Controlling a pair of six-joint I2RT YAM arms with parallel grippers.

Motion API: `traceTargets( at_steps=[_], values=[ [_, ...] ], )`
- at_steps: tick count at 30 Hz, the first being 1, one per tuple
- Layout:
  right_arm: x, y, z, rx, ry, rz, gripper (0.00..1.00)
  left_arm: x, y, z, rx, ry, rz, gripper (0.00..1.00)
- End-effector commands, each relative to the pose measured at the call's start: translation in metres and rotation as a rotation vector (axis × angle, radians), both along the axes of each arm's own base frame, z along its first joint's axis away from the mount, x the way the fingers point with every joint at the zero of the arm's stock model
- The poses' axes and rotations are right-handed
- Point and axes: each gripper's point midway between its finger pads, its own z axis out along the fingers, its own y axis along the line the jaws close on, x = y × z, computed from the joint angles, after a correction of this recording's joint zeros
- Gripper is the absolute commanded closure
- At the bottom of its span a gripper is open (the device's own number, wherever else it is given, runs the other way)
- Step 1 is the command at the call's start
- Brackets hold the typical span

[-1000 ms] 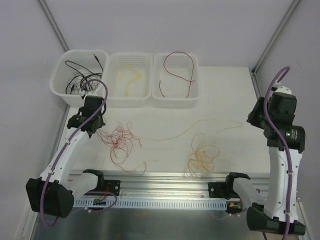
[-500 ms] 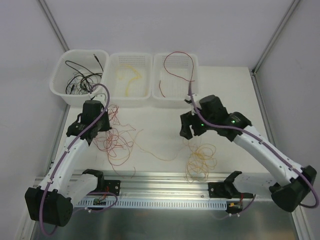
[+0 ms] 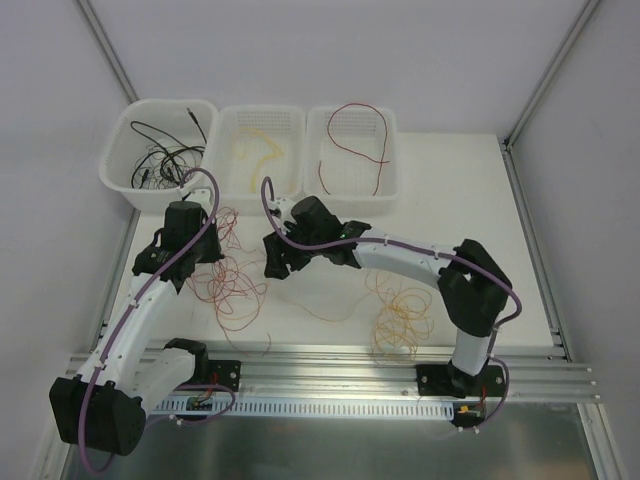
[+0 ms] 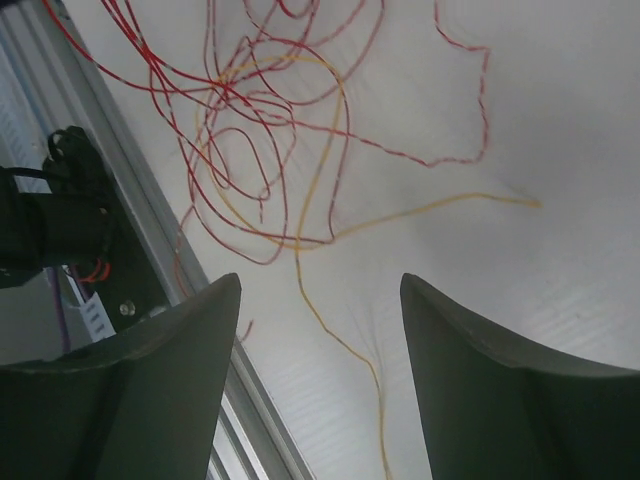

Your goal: Untangle the cables

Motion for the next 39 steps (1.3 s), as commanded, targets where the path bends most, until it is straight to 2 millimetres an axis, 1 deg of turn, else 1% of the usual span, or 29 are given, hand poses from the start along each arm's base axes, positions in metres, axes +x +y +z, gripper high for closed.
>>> traceTargets(
  at_steps=[1, 2, 6, 7, 10, 11, 13, 14, 15, 16, 17, 18, 19, 20, 21, 22, 23, 24, 25, 26, 27, 28, 29, 30, 31, 33, 34, 37, 39],
  values=[
    [0.003, 0.055, 0.038, 0.229, 0.009, 0.036, 0.32, 0.003, 0.0, 0.005, 0.004, -0.032, -0.013, 0.94],
    [-0.001, 0.062, 0.039, 0.241, 0.017, 0.05, 0.32, 0.003, 0.0, 0.005, 0.004, -0.033, -0.011, 0.94],
    [-0.008, 0.077, 0.022, 0.234, 0.072, 0.058, 0.36, 0.003, 0.003, 0.003, 0.015, -0.028, -0.001, 0.94],
    [-0.008, 0.079, 0.011, 0.221, 0.085, 0.058, 0.38, 0.003, 0.003, 0.004, 0.015, -0.03, -0.001, 0.94],
    [-0.008, 0.08, -0.004, 0.199, 0.11, 0.048, 0.51, 0.003, 0.003, 0.003, 0.019, -0.03, 0.002, 0.94],
    [-0.009, 0.079, -0.006, 0.191, 0.111, 0.044, 0.63, 0.003, 0.004, 0.004, 0.021, -0.033, 0.006, 0.94],
    [-0.005, 0.07, -0.017, 0.151, 0.092, 0.02, 0.79, 0.003, 0.006, 0.004, 0.029, -0.034, 0.013, 0.94],
    [-0.003, 0.064, -0.01, 0.152, 0.074, 0.007, 0.99, 0.003, 0.007, 0.004, 0.032, -0.035, 0.017, 0.94],
    [0.0, 0.057, -0.008, 0.139, 0.053, -0.013, 0.99, 0.003, 0.008, 0.003, 0.036, -0.034, 0.023, 0.94],
    [-0.001, 0.042, -0.017, 0.098, 0.048, -0.025, 0.99, 0.003, 0.011, 0.003, 0.048, -0.037, 0.035, 0.94],
    [0.007, 0.029, -0.011, 0.092, 0.026, -0.054, 0.99, 0.003, 0.013, 0.004, 0.055, -0.04, 0.045, 0.94],
    [0.015, 0.015, 0.013, 0.11, -0.024, -0.096, 0.99, 0.003, 0.016, 0.003, 0.063, -0.038, 0.054, 0.95],
    [0.014, -0.007, 0.009, 0.07, -0.023, -0.128, 0.99, 0.003, 0.019, 0.003, 0.071, -0.039, 0.073, 0.95],
    [0.029, -0.032, 0.012, 0.039, -0.035, -0.184, 0.99, 0.001, 0.027, 0.002, 0.097, -0.037, 0.106, 0.96],
    [0.037, -0.056, 0.038, 0.053, -0.087, -0.245, 0.99, 0.001, 0.031, 0.003, 0.111, -0.037, 0.127, 0.96],
    [0.035, -0.086, 0.027, -0.018, -0.065, -0.286, 0.99, 0.0, 0.034, 0.003, 0.121, -0.037, 0.147, 0.96],
    [0.05, -0.118, 0.027, -0.046, -0.078, -0.357, 0.99, -0.001, 0.04, 0.002, 0.14, -0.03, 0.172, 0.97],
    [0.048, -0.148, 0.048, -0.043, -0.101, -0.411, 0.99, -0.002, 0.042, 0.002, 0.144, -0.029, 0.188, 0.98],
    [0.05, -0.171, 0.05, -0.059, -0.101, -0.459, 0.99, -0.002, 0.043, 0.003, 0.147, -0.03, 0.195, 0.98],
    [0.061, -0.212, 0.046, -0.099, -0.107, -0.562, 0.99, -0.003, 0.045, 0.002, 0.152, -0.026, 0.203, 0.98],
    [0.052, -0.241, 0.055, -0.12, -0.112, -0.617, 0.99, -0.003, 0.046, 0.003, 0.149, -0.028, 0.209, 0.98],
    [0.057, -0.279, 0.054, -0.15, -0.107, -0.725, 0.99, -0.002, 0.045, 0.003, 0.147, -0.027, 0.21, 0.98],
    [0.058, -0.308, 0.055, -0.189, -0.118, -0.813, 0.99, -0.003, 0.046, 0.002, 0.147, -0.025, 0.212, 0.98],
    [0.045, -0.333, 0.063, -0.2, -0.12, -0.88, 0.99, -0.002, 0.046, 0.003, 0.145, -0.024, 0.212, 0.98],
    [0.046, -0.369, 0.067, -0.208, -0.113, -1.009, 0.99, -0.002, 0.045, 0.003, 0.143, -0.024, 0.21, 0.98],
    [0.035, -0.398, 0.074, -0.195, -0.104, -1.12, 0.99, -0.002, 0.045, 0.003, 0.138, -0.024, 0.209, 0.98],
    [0.03, -0.417, 0.085, -0.173, -0.131, -1.192, 0.99, -0.002, 0.043, 0.001, 0.134, -0.018, 0.203, 0.98],
    [0.023, -0.418, 0.1, -0.149, -0.134, -1.206, 0.99, -0.001, 0.038, -0.001, 0.116, -0.008, 0.182, 0.98],
    [0.02, -0.404, 0.098, -0.101, -0.077, -1.164, 0.99, 0.0, 0.036, -0.001, 0.111, -0.005, 0.169, 0.98]
  ],
)
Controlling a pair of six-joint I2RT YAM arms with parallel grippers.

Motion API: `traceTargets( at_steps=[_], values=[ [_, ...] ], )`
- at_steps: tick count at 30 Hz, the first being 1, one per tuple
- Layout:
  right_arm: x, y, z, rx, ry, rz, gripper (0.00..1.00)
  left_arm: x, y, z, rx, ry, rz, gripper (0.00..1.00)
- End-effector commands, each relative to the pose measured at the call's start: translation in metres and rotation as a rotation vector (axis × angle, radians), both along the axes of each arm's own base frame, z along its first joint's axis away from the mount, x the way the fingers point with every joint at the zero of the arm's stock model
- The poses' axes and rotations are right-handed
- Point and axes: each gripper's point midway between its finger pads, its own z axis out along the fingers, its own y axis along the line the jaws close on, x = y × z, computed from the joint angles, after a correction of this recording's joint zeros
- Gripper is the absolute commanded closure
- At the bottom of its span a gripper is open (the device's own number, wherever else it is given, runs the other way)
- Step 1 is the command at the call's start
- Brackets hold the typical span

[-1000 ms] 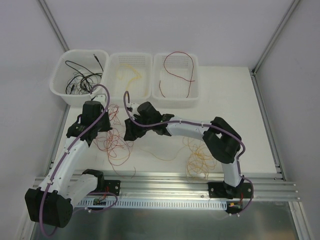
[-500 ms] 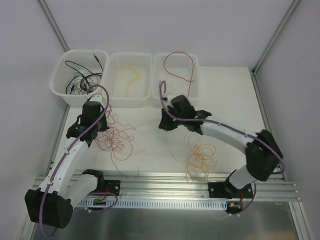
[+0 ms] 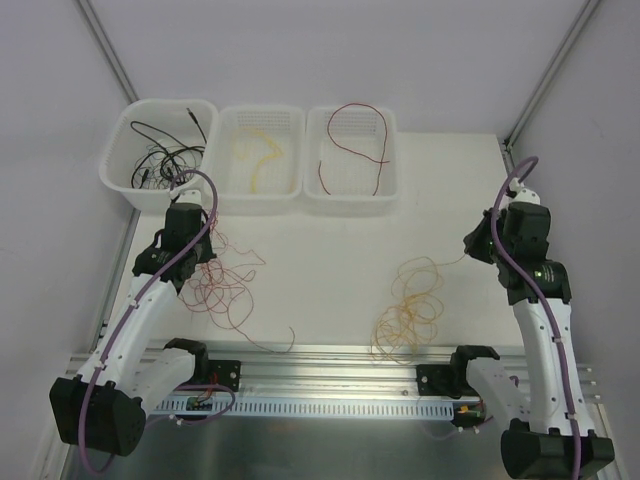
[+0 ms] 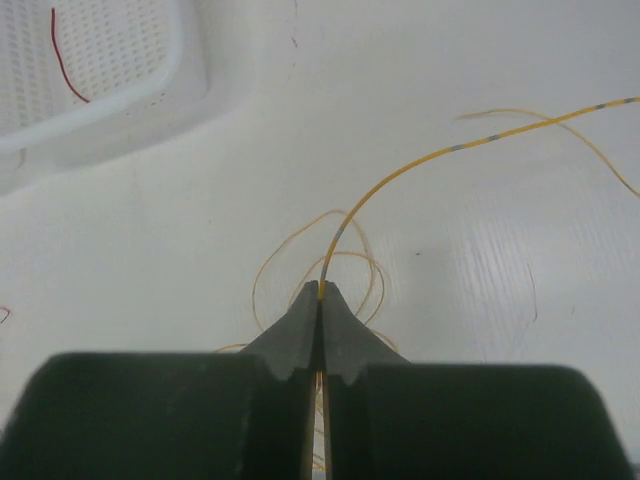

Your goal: Untangle the cables

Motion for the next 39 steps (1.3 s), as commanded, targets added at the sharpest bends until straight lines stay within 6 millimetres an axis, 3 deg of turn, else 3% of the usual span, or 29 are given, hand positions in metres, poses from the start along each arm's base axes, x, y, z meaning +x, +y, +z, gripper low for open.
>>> traceTargets(
  at_steps=[1, 9, 12, 13, 15, 16, 17, 19, 20, 23, 27, 35, 39],
  values=[
    [-0.015, 0.017, -0.006, 0.073, 0.082, 0.057, 0.99, 0.001, -0.001, 0.0, -0.018, 0.001, 0.004, 0.98],
    [-0.05, 0.053, -0.075, 0.163, 0.294, 0.161, 0.98, 0.002, -0.006, -0.001, -0.038, 0.008, -0.02, 0.97],
    [-0.077, 0.078, -0.105, 0.136, 0.425, 0.253, 0.91, 0.003, -0.008, -0.004, -0.043, 0.02, -0.029, 0.97],
    [-0.083, 0.077, -0.114, 0.105, 0.456, 0.244, 0.87, 0.003, -0.008, -0.004, -0.043, 0.022, -0.029, 0.97],
    [-0.095, 0.079, -0.122, 0.09, 0.512, 0.229, 0.68, 0.002, -0.009, -0.005, -0.045, 0.024, -0.033, 0.97],
    [-0.1, 0.082, -0.125, 0.073, 0.526, 0.244, 0.48, 0.002, -0.009, -0.006, -0.044, 0.027, -0.035, 0.97],
    [-0.105, 0.077, -0.128, 0.047, 0.546, 0.223, 0.39, 0.002, -0.01, -0.006, -0.048, 0.027, -0.036, 0.97],
    [-0.107, 0.072, -0.13, 0.014, 0.548, 0.189, 0.11, 0.002, -0.011, -0.005, -0.053, 0.027, -0.042, 0.97],
    [-0.11, 0.07, -0.131, 0.001, 0.559, 0.174, 0.03, 0.002, -0.011, -0.006, -0.052, 0.03, -0.045, 0.96],
    [-0.112, 0.071, -0.137, -0.011, 0.569, 0.149, 0.0, 0.002, -0.012, -0.007, -0.058, 0.034, -0.05, 0.96],
    [-0.115, 0.079, -0.161, -0.008, 0.595, 0.115, 0.0, 0.003, -0.016, -0.009, -0.067, 0.044, -0.064, 0.95],
    [-0.103, 0.098, -0.2, -0.068, 0.648, 0.102, 0.0, 0.003, -0.018, -0.01, -0.074, 0.05, -0.074, 0.95],
    [-0.096, 0.106, -0.208, -0.141, 0.658, 0.125, 0.02, 0.003, -0.018, -0.01, -0.073, 0.05, -0.075, 0.95]
  ],
)
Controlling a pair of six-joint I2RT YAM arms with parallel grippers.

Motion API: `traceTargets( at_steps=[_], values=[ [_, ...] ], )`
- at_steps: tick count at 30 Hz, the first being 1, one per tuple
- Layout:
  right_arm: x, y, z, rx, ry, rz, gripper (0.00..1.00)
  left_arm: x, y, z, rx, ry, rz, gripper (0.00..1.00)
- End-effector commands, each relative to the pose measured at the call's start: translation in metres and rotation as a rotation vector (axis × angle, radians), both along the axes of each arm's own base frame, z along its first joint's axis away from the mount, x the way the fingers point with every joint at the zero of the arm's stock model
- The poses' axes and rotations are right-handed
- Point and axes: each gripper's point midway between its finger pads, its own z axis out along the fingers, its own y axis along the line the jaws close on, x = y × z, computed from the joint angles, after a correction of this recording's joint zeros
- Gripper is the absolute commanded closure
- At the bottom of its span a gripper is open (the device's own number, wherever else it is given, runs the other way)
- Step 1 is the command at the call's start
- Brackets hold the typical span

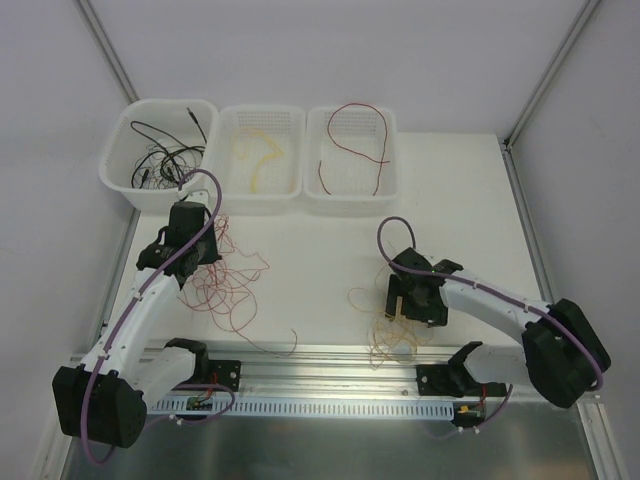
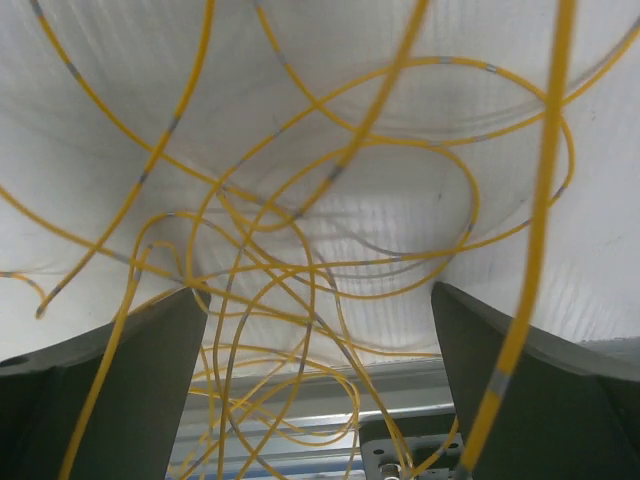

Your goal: Untangle the cables

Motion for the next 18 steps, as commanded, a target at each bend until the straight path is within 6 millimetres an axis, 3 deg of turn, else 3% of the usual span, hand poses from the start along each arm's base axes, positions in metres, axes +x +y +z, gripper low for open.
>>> traceTargets(
  at_steps=[1, 4, 6, 7, 8, 10, 11, 12, 14, 17, 18],
  values=[
    [0.024, 0.016, 0.004, -0.025, -0.07, -0.001, 0.03, 0.002, -0.001, 0.004, -0.013, -0.008, -0.008, 0.95],
    [0.026, 0.027, -0.006, -0.019, -0.043, 0.03, 0.12, 0.003, -0.001, 0.004, -0.014, -0.009, -0.011, 0.95],
    [0.027, 0.033, -0.01, -0.008, -0.033, 0.043, 0.28, 0.003, -0.001, 0.004, -0.014, -0.009, -0.011, 0.95],
    [0.028, 0.038, -0.014, 0.002, -0.023, 0.052, 0.38, 0.003, -0.001, 0.004, -0.015, -0.009, -0.01, 0.95],
    [0.03, 0.044, -0.013, 0.007, -0.027, 0.067, 0.57, 0.002, -0.002, 0.005, -0.016, -0.012, -0.012, 0.95],
    [0.035, 0.052, -0.011, 0.018, -0.036, 0.097, 0.75, 0.003, -0.002, 0.005, -0.019, -0.015, -0.012, 0.95],
    [0.035, 0.058, -0.008, 0.024, -0.043, 0.123, 0.92, 0.003, -0.002, 0.004, -0.018, -0.012, -0.012, 0.95],
    [0.044, 0.066, 0.001, 0.035, -0.074, 0.152, 0.98, 0.002, -0.003, 0.004, -0.02, -0.01, -0.016, 0.95],
    [0.048, 0.074, 0.015, 0.025, -0.098, 0.208, 0.99, 0.003, -0.003, 0.004, -0.02, -0.01, -0.016, 0.95],
    [0.068, 0.094, 0.062, 0.023, -0.185, 0.308, 0.99, 0.003, -0.003, 0.004, -0.021, -0.005, -0.017, 0.95],
    [0.08, 0.103, 0.091, 0.032, -0.238, 0.33, 0.99, 0.003, -0.003, 0.004, -0.021, -0.007, -0.017, 0.95]
  ],
)
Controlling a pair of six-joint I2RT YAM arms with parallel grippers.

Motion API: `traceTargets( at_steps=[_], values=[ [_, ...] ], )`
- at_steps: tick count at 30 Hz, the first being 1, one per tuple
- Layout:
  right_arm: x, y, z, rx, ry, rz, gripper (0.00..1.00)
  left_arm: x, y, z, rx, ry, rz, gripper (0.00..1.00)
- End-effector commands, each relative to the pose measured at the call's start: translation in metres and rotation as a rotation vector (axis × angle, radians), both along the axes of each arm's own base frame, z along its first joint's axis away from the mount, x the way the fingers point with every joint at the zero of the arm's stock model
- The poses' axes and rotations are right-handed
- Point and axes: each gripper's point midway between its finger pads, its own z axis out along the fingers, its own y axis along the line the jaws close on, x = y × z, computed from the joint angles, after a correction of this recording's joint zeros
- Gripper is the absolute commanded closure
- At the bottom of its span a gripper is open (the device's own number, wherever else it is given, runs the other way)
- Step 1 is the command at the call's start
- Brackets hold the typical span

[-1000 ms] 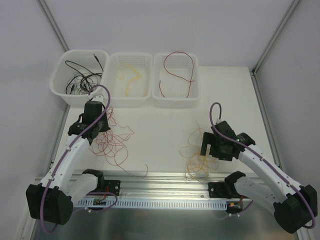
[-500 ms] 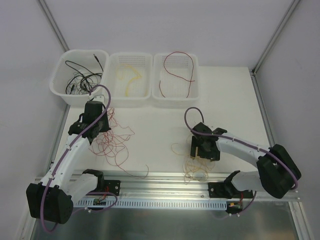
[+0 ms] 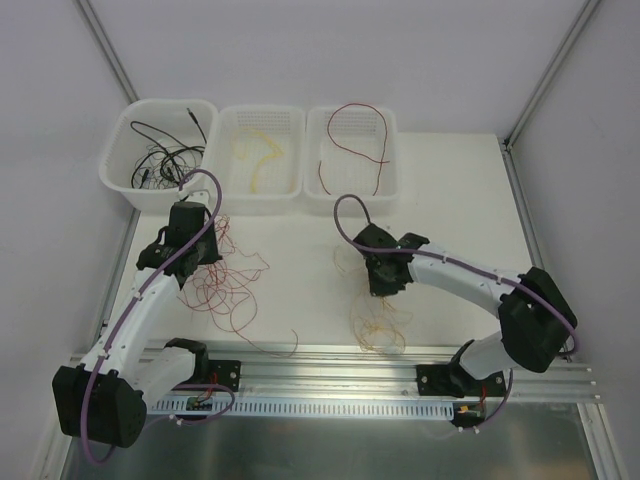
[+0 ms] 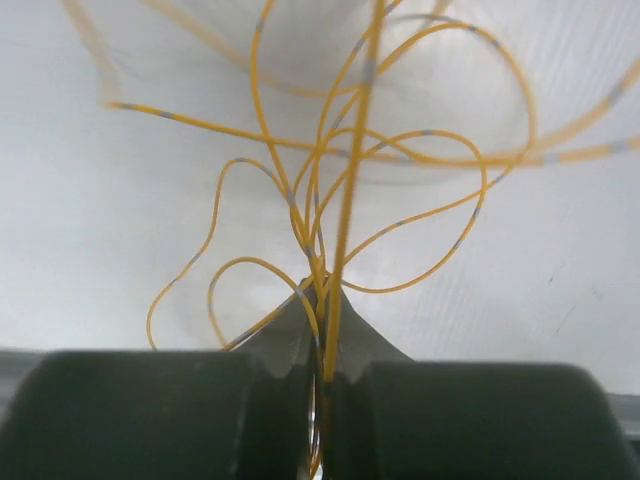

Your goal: Untangle the cables

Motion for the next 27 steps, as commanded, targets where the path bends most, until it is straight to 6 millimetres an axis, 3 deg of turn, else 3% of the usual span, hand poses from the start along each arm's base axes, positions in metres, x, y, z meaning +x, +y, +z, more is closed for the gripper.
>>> traceTargets(
  at_steps=[1, 3, 4, 6, 7, 10, 11, 13, 14, 21, 23, 24, 27],
  values=[
    [0.045, 0.041, 0.085, 0.083, -0.209, 0.138, 0.99, 0.003, 0.0, 0.004, -0.01, -0.009, -0.006, 0.95],
    [0.053, 0.044, 0.116, 0.079, -0.246, 0.182, 0.99, 0.004, 0.0, 0.004, -0.009, -0.007, -0.006, 0.95],
    [0.067, 0.057, 0.154, 0.123, -0.323, 0.221, 0.99, 0.004, 0.0, 0.004, -0.009, -0.007, -0.004, 0.95],
    [0.077, 0.066, 0.183, 0.144, -0.368, 0.259, 0.99, 0.004, -0.001, 0.003, -0.012, -0.005, -0.005, 0.95],
    [0.086, 0.078, 0.216, 0.192, -0.434, 0.279, 0.99, 0.004, -0.001, 0.005, -0.013, -0.01, -0.005, 0.95],
    [0.106, 0.096, 0.251, 0.211, -0.516, 0.347, 0.99, 0.004, -0.003, 0.004, -0.022, -0.004, -0.01, 0.95],
    [0.115, 0.105, 0.281, 0.255, -0.584, 0.343, 0.99, 0.004, -0.004, 0.004, -0.025, -0.004, -0.013, 0.95],
    [0.136, 0.12, 0.293, 0.245, -0.645, 0.389, 0.99, 0.004, -0.004, 0.004, -0.027, -0.005, -0.014, 0.95],
    [0.147, 0.127, 0.316, 0.278, -0.718, 0.395, 0.99, 0.004, -0.004, 0.003, -0.03, -0.003, -0.015, 0.95],
    [0.214, 0.179, 0.343, 0.44, -0.939, 0.432, 0.99, 0.003, -0.009, 0.0, -0.05, 0.011, -0.025, 0.95],
    [0.231, 0.191, 0.332, 0.428, -0.968, 0.469, 0.99, 0.003, -0.013, -0.002, -0.066, 0.023, -0.037, 0.95],
    [0.238, 0.197, 0.338, 0.454, -1.007, 0.478, 0.99, 0.002, -0.014, -0.003, -0.074, 0.029, -0.041, 0.95],
    [0.254, 0.212, 0.321, 0.479, -1.002, 0.506, 0.99, -0.001, -0.033, -0.009, -0.147, 0.064, -0.117, 0.91]
  ],
)
